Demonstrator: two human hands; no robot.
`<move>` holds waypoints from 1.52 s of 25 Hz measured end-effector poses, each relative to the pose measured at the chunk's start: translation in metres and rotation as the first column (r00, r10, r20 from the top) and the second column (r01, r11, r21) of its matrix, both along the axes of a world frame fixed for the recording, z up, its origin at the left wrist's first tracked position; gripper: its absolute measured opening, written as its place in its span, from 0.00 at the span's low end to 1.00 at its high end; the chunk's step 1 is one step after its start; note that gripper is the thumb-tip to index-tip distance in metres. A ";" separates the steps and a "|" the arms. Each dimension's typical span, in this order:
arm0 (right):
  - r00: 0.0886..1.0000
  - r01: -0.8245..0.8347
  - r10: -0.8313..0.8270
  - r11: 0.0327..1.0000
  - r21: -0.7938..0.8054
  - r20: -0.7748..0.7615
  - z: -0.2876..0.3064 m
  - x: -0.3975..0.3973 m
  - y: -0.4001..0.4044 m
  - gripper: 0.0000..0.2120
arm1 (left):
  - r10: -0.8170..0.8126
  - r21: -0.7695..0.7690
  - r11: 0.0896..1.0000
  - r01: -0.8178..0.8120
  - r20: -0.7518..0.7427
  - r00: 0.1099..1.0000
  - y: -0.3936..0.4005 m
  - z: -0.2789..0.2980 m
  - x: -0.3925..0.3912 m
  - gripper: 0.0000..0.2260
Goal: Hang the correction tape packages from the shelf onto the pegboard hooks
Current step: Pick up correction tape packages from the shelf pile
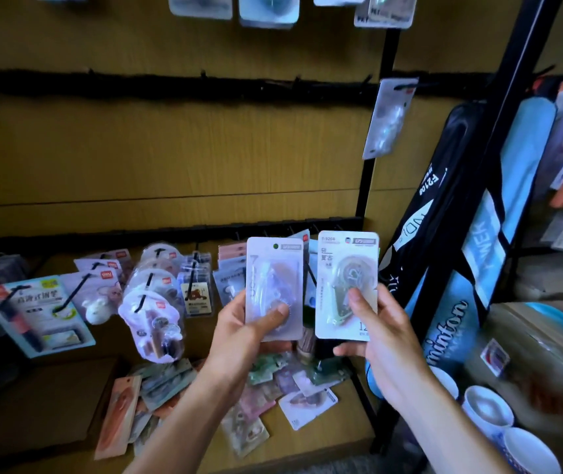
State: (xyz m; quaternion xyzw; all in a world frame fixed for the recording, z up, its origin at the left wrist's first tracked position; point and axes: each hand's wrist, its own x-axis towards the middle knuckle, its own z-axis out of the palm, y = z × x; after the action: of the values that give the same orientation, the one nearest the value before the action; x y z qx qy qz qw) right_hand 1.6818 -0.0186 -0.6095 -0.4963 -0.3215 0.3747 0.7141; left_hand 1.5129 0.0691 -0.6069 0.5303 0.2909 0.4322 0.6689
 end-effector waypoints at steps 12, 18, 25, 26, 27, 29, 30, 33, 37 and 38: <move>0.995 0.102 -0.104 0.990 0.102 0.011 0.050 0.013 0.009 0.12 | -0.034 0.105 0.994 0.022 0.106 0.994 0.016 0.074 0.027 0.10; 0.980 0.141 -0.175 0.947 0.290 0.092 0.148 0.030 0.031 0.09 | -0.047 0.198 0.980 0.021 0.127 0.991 0.027 0.116 0.034 0.10; 0.960 0.235 -0.266 0.937 0.258 0.088 0.165 0.013 0.054 0.12 | -0.032 0.194 0.981 0.007 0.129 0.991 0.026 0.109 0.015 0.12; 0.950 0.270 -0.301 0.926 0.263 0.084 0.163 0.012 0.054 0.11 | -0.038 0.193 0.981 0.012 0.131 0.991 0.026 0.107 0.012 0.12; 0.940 0.300 -0.331 0.914 0.273 0.078 0.161 0.011 0.054 0.11 | -0.043 0.194 0.981 0.017 0.130 0.991 0.026 0.105 0.010 0.12; 0.936 0.320 -0.346 0.910 0.263 0.059 0.159 0.012 0.053 0.10 | -0.047 0.196 0.980 0.023 0.120 0.992 0.025 0.102 0.006 0.12; 0.942 0.308 -0.330 0.922 0.233 0.059 0.160 0.013 0.054 0.11 | -0.046 0.194 0.981 0.022 0.118 0.992 0.025 0.101 0.005 0.12; 0.949 0.295 -0.306 0.947 0.127 0.080 0.169 0.014 0.066 0.12 | -0.039 0.195 0.981 0.013 0.134 0.990 0.024 0.105 0.005 0.11; 0.932 0.361 -0.360 0.932 -0.028 0.044 0.192 0.018 0.101 0.13 | -0.078 0.243 0.969 0.035 0.173 0.982 0.019 0.122 0.004 0.11; 0.936 0.351 -0.349 0.931 -0.094 0.044 0.196 0.020 0.108 0.21 | -0.088 0.265 0.963 0.041 0.166 0.982 0.019 0.128 0.003 0.11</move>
State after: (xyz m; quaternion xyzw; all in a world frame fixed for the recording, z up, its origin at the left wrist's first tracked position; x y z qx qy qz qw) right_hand 1.7017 0.0894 -0.4131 -0.5858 -0.2179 0.2508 0.7392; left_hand 1.5160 0.0880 -0.4789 0.5823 0.1536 0.4898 0.6304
